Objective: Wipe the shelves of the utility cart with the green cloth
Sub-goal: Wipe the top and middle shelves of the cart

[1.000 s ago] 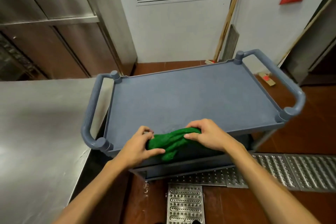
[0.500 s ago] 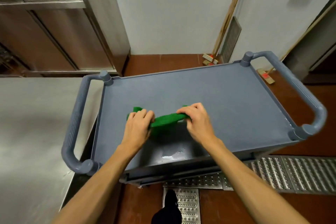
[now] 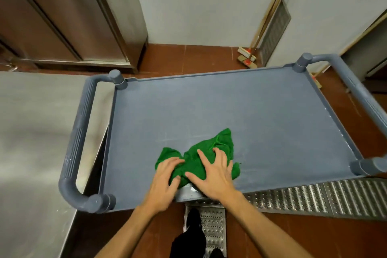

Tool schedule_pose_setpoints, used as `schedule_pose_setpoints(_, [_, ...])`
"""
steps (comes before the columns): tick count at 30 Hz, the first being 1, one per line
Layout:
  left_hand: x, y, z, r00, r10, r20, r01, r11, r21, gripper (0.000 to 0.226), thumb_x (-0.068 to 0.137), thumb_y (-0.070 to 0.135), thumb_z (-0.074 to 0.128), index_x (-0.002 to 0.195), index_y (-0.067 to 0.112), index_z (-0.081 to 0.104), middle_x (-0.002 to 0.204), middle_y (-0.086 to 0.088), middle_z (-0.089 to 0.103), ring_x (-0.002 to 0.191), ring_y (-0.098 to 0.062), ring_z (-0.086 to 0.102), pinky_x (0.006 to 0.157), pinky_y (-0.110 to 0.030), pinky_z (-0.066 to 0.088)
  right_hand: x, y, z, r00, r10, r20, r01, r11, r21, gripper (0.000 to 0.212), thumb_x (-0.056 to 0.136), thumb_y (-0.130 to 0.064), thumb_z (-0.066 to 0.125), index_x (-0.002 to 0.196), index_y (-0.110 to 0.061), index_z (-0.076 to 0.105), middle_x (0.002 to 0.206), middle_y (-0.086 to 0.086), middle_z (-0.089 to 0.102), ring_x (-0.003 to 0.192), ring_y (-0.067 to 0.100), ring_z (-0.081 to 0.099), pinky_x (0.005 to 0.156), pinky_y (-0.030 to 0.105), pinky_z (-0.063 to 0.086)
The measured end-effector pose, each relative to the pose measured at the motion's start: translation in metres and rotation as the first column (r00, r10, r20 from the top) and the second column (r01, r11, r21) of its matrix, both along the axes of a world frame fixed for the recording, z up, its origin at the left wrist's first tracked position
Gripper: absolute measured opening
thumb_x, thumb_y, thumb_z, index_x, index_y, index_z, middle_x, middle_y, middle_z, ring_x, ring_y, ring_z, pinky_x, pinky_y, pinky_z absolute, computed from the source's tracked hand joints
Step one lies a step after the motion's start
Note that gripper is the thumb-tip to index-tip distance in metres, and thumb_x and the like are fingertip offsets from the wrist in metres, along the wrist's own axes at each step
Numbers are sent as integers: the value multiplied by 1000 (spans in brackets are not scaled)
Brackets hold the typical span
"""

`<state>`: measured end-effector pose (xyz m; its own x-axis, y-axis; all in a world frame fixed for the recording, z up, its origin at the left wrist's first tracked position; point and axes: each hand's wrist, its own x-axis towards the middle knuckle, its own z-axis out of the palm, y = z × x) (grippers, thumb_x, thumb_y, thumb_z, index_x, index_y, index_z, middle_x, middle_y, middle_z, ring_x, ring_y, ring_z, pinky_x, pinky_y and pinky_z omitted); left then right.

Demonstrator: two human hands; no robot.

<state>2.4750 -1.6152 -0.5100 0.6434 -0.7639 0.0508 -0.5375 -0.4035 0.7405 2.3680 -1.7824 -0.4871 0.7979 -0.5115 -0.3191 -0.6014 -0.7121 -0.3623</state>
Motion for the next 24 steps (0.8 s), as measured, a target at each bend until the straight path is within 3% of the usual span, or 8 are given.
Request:
schedule_pose_setpoints(3, [-1, 14, -6, 956, 284, 69, -285, 959, -7, 41, 102, 35, 31, 126, 18, 59, 135, 10, 52, 127, -11, 49, 113, -32, 34, 15, 26, -7, 999, -44, -14, 44, 999, -5, 98, 66, -93, 29, 151, -47, 9, 161, 17, -12, 146, 40, -17, 112, 68, -5])
schedule_pose_setpoints(5, [-5, 12, -11, 936, 352, 17, -353, 935, 22, 46, 104, 38, 26, 130, 17, 57, 137, 11, 50, 130, -10, 48, 114, -36, 35, 20, 37, -12, 998, -69, 12, 69, 997, -23, 94, 67, -91, 32, 150, -48, 18, 162, 17, -10, 145, 43, -18, 111, 69, -5])
schedule_pose_setpoints(9, [-21, 0, -24, 940, 341, -29, -339, 939, 51, 53, 104, 40, 24, 135, 13, 57, 151, -1, 46, 146, -14, 32, 121, -40, 26, 17, 43, -21, 985, -79, 156, 95, 991, -96, 65, 69, -76, 49, 121, -38, 57, 156, 19, 26, 147, 44, 7, 113, 67, 10])
schedule_pose_setpoints(12, [-37, -21, -22, 947, 312, -77, -308, 950, 53, 56, 104, 42, 23, 141, 10, 52, 153, 5, 39, 151, -8, 22, 124, -30, 16, 7, 37, -26, 972, -74, 222, 89, 994, -56, 46, 78, -64, 50, 107, -30, 58, 152, 15, 33, 147, 39, 13, 115, 61, 13])
schedule_pose_setpoints(15, [-48, -50, -15, 952, 292, -91, -288, 956, 54, 58, 102, 43, 22, 142, 13, 51, 150, 9, 40, 148, -6, 23, 125, -31, 9, -6, 26, -32, 961, -36, 273, 40, 999, -11, 34, 86, -44, 47, 109, -21, 57, 152, 15, 34, 148, 34, 14, 117, 59, 17])
schedule_pose_setpoints(19, [-62, -75, -12, 938, 325, -122, -317, 945, 81, 63, 98, 48, 21, 142, 15, 51, 148, 11, 42, 145, -5, 27, 125, -35, 8, -20, 5, -34, 951, 4, 311, -21, 999, 50, 29, 88, -25, 51, 111, -10, 58, 152, 15, 36, 148, 32, 17, 116, 55, 23])
schedule_pose_setpoints(24, [-86, -98, -6, 927, 348, -136, -337, 936, 101, 67, 95, 50, 19, 145, 16, 48, 148, 10, 42, 143, 0, 24, 124, -30, 2, -37, -23, -28, 937, 60, 344, -98, 991, 95, 30, 89, -19, 52, 116, -6, 57, 152, 13, 36, 149, 28, 16, 119, 47, 21])
